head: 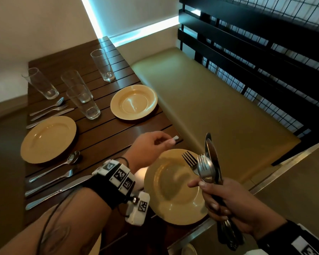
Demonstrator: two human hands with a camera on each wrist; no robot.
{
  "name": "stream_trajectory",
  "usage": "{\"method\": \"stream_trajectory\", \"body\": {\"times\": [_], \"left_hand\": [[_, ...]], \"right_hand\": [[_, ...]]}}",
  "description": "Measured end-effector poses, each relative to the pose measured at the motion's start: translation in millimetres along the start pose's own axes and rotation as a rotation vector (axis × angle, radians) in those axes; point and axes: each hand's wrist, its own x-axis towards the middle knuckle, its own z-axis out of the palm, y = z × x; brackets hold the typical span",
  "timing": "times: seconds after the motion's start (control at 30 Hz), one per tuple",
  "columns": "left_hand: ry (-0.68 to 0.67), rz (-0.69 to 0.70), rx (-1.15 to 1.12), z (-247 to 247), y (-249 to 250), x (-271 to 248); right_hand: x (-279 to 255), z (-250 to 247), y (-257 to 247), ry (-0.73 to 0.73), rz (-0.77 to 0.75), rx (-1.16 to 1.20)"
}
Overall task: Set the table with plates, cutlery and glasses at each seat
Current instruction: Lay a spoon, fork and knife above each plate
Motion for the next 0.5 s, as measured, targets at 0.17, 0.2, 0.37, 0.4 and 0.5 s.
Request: {"method": "stream_trajectory", "body": {"times": [0.17,0.2,0.37,0.4,0.5], "left_hand": [[-0.107,-0.017,-0.175,20.3,26.4,-48.3],[-0.074,-0.032,-0.204,23.7,27.2,-53.8],[0.124,-0.064,-0.295,10.1,25.3,-74.2],[0.173,-0.077,-0.297,1.1,23.3,-75.6],[0.292,-0.109,-0.253,-20.0,19.0,-81.1]], "right_hand": [[-5.0,10.1,-3.3,-0.076,0.023,-0.064],[-6.7,12.4,-4.4,-0.090,0.030,-0.085],[-18.5,20.8,-6.2,-0.138,0.086,-0.159],[-20.9,22.2,-5.6,-0.141,0.084,-0.165],[-24.3,24.1,-2.5,-0.138,0.056,-0.163]]}}
